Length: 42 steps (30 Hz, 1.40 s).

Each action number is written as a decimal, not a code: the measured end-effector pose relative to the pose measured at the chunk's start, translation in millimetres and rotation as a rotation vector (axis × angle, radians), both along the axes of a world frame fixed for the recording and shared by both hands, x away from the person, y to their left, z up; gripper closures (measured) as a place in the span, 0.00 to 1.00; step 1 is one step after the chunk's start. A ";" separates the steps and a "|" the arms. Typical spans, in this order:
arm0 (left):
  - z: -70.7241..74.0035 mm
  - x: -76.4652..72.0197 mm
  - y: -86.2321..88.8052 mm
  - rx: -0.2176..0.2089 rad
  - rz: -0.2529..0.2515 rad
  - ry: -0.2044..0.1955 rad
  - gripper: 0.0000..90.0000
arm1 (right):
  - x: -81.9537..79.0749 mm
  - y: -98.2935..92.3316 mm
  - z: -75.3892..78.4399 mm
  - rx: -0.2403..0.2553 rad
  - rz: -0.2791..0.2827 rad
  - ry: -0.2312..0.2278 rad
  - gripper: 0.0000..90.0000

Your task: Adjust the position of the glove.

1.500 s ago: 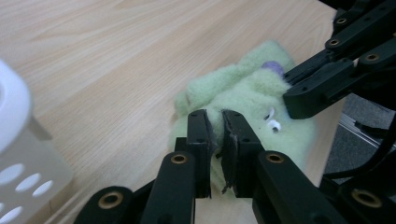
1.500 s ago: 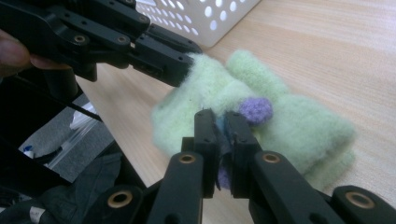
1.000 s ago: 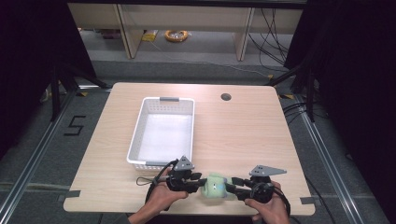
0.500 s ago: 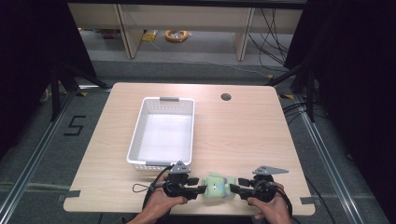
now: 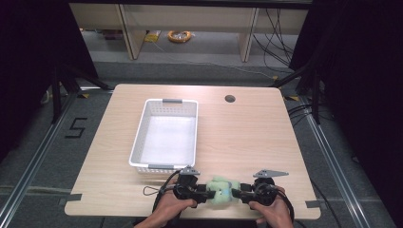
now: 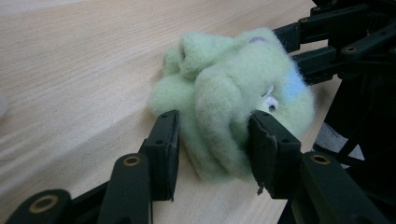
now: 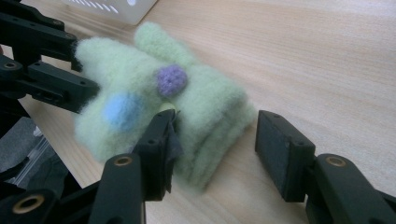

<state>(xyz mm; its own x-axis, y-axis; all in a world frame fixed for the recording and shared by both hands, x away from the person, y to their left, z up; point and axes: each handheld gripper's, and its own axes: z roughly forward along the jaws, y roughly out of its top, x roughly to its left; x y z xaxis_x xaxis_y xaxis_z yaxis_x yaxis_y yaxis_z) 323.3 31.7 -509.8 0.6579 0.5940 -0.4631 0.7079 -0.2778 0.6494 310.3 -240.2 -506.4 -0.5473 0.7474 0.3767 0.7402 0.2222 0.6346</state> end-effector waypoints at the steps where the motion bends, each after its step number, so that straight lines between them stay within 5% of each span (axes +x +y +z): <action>1: 0.3 -0.7 -1.2 0.005 -0.002 -0.008 0.61 | 0.0 0.6 -0.7 0.004 0.000 0.008 0.56; 4: -0.3 -1.4 -3.6 0.011 0.003 -0.011 0.61 | -2.4 2.3 0.8 0.012 -0.027 0.050 0.56; 10: -2.1 0.5 -3.8 -0.002 -0.020 0.009 0.62 | 1.5 0.5 -3.2 0.032 0.003 0.030 0.59; 16: -4.5 0.6 -3.2 -0.015 -0.014 0.019 0.74 | 4.4 -0.9 -5.4 0.083 0.029 0.054 0.74; 27: 0.8 2.1 1.7 -0.044 -0.036 0.018 0.85 | 0.8 -1.3 -1.8 0.102 0.058 -0.003 0.83; 31: 3.6 3.8 3.8 -0.051 -0.042 0.014 0.85 | -2.0 0.1 1.1 0.129 0.049 0.018 0.83; 33: 6.1 4.3 5.9 -0.054 -0.051 0.010 0.85 | -1.7 -1.4 2.2 0.125 0.061 -0.013 0.83; 34: 6.7 4.3 6.3 -0.057 -0.045 0.003 0.85 | -4.5 0.2 4.7 0.135 0.045 0.014 0.83; 35: 7.8 3.6 7.4 -0.057 -0.044 0.002 0.85 | -3.9 0.0 5.4 0.126 0.061 -0.021 0.83; 42: 12.9 2.9 11.2 -0.055 -0.043 -0.010 0.85 | -5.8 1.9 7.6 0.152 0.062 -0.037 0.83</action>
